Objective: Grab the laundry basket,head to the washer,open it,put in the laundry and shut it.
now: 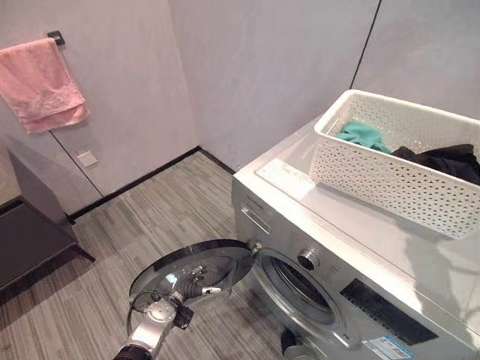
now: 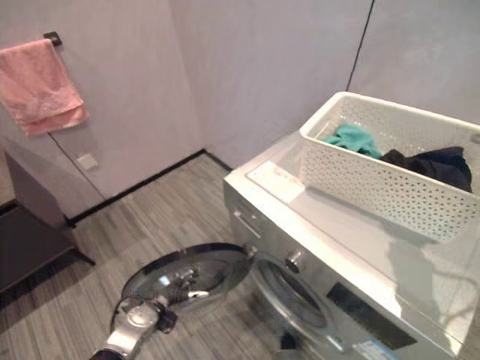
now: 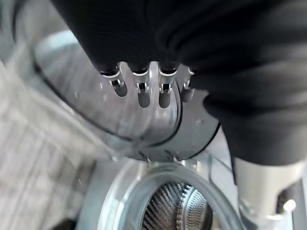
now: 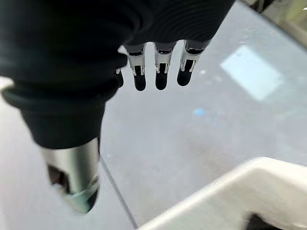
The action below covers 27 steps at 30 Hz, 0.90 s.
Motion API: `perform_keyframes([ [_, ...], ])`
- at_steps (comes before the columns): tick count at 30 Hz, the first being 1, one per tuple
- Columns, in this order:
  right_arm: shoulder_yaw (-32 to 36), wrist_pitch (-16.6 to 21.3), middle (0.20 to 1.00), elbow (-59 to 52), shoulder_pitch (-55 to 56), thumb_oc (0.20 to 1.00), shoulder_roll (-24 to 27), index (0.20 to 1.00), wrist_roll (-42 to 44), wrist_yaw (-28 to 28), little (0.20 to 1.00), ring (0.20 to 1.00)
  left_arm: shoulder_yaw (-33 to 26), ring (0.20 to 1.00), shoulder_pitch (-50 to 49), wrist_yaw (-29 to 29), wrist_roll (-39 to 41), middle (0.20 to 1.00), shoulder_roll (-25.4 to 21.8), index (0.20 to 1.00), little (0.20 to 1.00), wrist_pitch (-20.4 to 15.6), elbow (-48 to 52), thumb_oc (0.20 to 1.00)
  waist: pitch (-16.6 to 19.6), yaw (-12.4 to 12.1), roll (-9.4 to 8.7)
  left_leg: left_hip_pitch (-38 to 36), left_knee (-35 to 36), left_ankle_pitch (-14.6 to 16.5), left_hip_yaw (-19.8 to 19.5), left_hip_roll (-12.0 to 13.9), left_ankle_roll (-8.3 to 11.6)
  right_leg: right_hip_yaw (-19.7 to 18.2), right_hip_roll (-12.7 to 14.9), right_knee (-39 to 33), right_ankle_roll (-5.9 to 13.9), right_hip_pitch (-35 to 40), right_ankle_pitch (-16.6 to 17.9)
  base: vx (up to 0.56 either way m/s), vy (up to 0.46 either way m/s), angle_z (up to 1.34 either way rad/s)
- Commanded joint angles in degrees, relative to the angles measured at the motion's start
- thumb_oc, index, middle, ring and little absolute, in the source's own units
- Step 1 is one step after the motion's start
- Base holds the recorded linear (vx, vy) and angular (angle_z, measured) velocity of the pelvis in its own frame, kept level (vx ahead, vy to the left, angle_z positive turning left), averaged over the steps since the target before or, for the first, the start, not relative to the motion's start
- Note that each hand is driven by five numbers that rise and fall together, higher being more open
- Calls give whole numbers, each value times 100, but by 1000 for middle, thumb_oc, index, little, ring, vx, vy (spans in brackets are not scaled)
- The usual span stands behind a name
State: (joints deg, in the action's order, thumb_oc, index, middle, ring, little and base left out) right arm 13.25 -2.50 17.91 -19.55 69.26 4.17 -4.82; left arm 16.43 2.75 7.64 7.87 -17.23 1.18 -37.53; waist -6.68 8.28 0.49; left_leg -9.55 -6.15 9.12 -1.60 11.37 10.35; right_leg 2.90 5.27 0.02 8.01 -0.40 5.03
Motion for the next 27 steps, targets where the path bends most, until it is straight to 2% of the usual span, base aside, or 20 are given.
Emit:
perform_keyframes([
  [1, -591, 241, 1000, -346, -676, 1000, 823, 1000, 363, 261, 1000, 1000, 155, 1000, 159, -124, 367, 1000, -697, 1000, 1000, -265, 270, 1000, 287, -147, -715, 587, -2156, -505, -355, 105, -500, -621, 384, 278, 94, -763, 246, 64, -423, 10],
  [2, -1041, 262, 1000, -355, -988, 1000, 832, 1000, 538, 333, 1000, 1000, 322, 1000, 302, -212, 399, 1000, -648, 1000, 1000, -276, 148, 1000, 177, -263, -876, 923, -2547, -815, -103, 304, -582, -482, 242, 193, -107, -460, 70, 43, -221, 13],
  [3, -1313, 188, 1000, -359, -1170, 1000, 949, 1000, 593, 507, 1000, 1000, 322, 1000, 380, -187, 404, 1000, -610, 1000, 1000, -255, 144, 1000, 164, -220, -954, 1065, -2296, -783, 74, 357, -591, -450, 258, 155, -145, -385, 16, 101, -243, 21],
  [4, -1440, 122, 1000, -429, -1189, 1000, 1128, 1000, 582, 688, 1000, 1000, 317, 1000, 420, -150, 401, 1000, -575, 1000, 1000, -239, 178, 1000, 158, -202, -989, 1175, -1938, -608, 226, 329, -564, -429, 288, 125, -140, -313, -73, 74, -58, 32],
  [5, -1442, 115, 1000, -434, -1192, 1000, 1143, 1000, 585, 699, 1000, 1000, 319, 1000, 420, -149, 400, 1000, -563, 1000, 1000, -235, 180, 1000, 163, -204, -986, 1148, -1906, -602, 239, 316, -573, -429, 303, 122, -133, -303, -90, 101, 4, 55],
  [7, -1351, 27, 1000, -603, -820, 1000, 1529, 1000, 535, 1056, 1000, 1000, 281, 1000, 397, -68, 388, 1000, -513, 1000, 1000, -211, 274, 1000, 150, -133, -920, 1345, -983, -507, 473, 393, -445, -261, 394, 176, -77, -199, -308, 96, 71, 85],
  [8, -1092, -251, 1000, -327, -243, 1000, 1781, 1000, 609, 1570, 1000, 1000, 388, 1000, 273, 105, 421, 1000, -487, 1000, 1000, -182, 326, 1000, 111, -88, -803, 1141, -455, -532, 481, 451, -373, -262, 326, 393, -48, -250, -490, 78, 73, 82],
  [9, -1016, -244, 1000, -328, -165, 1000, 1795, 1000, 613, 1583, 1000, 1000, 406, 1000, 277, 107, 422, 1000, -482, 1000, 1000, -182, 327, 1000, 109, -105, -798, 1122, -425, -543, 483, 452, -371, -259, 324, 402, -49, -248, -500, 82, 95, 68],
  [10, -1018, -216, 1000, -340, 48, 1000, 2063, 1000, 529, 1979, 1000, 1000, 580, 1000, 244, 272, 347, 1000, -451, 1000, 1000, -160, 340, 1000, 100, -136, -779, 1154, -449, -600, 322, 389, -250, -242, 355, 371, -17, -222, -436, 53, 70, 15],
  [13, -1159, -256, 1000, -173, 129, 1000, 2282, 1000, 325, 2238, 1000, 1000, 674, 1000, 216, 426, 235, 1000, -458, 1000, 1000, -127, 211, 1000, 153, -113, -792, 965, -272, -579, 590, 442, -188, -176, 447, 262, 76, -134, -342, 70, 54, -25],
  [17, -1786, -195, 1000, 124, 15, 1000, 2439, 1000, 111, 2746, 1000, 1000, 465, 1000, -188, 575, 178, 1000, -551, 1000, 1000, -119, 60, 1000, 222, -192, -768, 621, 68, -544, 814, 386, -173, -263, 558, 108, 176, -115, -233, 94, 69, -44],
  [24, -2160, -108, 1000, 466, -87, 1000, 2372, 1000, -220, 2962, 1000, 1000, 228, 1000, -482, 541, 289, 1000, -463, 1000, 1000, -132, -196, 1000, 296, -195, -739, 350, 336, -525, 994, 389, -176, -316, 570, -14, 232, -147, -190, 41, 26, -10],
  [26, -2385, -83, 1000, 632, -210, 1000, 2264, 1000, -294, 2983, 1000, 1000, 207, 1000, -547, 539, 365, 1000, -444, 1000, 1000, -140, -174, 1000, 305, -241, -739, 275, 419, -541, 1037, 398, -173, -337, 559, -25, 238, -163, -187, 40, -23, -20],
  [27, -2729, -91, 1000, 808, -515, 1000, 2142, 1000, -353, 2984, 1000, 1000, 214, 1000, -571, 528, 412, 1000, -455, 1000, 1000, -144, -190, 1000, 293, -290, -737, 254, 433, -560, 1064, 421, -157, -337, 541, -27, 236, -187, -196, 42, -43, -14],
])
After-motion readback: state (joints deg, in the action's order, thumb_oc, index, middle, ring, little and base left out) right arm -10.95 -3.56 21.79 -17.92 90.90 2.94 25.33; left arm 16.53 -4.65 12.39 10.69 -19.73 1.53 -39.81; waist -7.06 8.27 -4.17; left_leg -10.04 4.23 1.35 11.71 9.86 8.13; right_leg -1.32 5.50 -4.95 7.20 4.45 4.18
